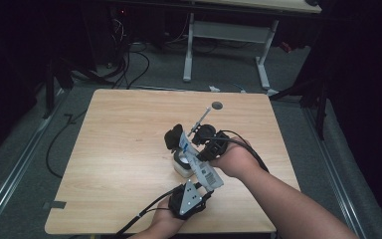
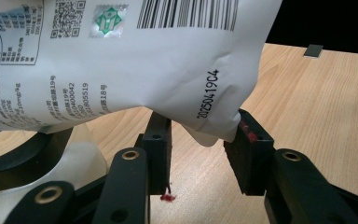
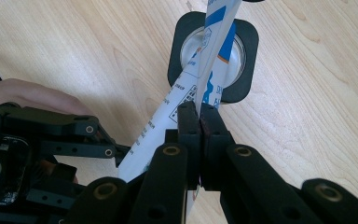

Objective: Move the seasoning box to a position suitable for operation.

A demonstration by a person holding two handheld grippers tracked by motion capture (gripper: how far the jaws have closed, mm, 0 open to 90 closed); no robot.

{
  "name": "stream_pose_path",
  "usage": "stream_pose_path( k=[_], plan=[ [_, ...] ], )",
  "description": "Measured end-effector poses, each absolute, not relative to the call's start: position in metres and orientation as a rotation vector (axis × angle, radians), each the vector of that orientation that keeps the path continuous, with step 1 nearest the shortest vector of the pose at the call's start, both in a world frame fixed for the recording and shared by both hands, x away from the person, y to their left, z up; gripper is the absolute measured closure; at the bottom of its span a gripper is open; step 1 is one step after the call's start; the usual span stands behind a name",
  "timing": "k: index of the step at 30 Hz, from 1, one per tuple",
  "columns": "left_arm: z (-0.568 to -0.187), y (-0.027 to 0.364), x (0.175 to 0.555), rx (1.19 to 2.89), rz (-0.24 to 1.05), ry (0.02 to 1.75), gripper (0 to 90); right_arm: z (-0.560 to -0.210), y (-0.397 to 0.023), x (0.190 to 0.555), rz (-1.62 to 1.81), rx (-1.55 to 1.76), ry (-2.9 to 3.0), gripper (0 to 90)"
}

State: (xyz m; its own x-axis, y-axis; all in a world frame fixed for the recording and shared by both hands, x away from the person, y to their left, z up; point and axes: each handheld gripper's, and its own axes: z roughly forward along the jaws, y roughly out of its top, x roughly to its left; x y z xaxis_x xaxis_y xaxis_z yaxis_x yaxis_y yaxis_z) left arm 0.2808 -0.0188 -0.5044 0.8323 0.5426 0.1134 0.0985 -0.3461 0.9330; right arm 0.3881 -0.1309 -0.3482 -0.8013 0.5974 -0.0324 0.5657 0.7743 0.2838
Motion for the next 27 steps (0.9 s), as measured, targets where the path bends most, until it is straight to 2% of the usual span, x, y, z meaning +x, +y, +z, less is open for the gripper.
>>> stream_pose_path(
  k=[27],
  plan=[
    [-0.515,-0.017,0.292,1.943,0.450,0.525,62.8,-0.350,-0.137,0.385,0.416,0.965,2.835,89.1]
  ],
)
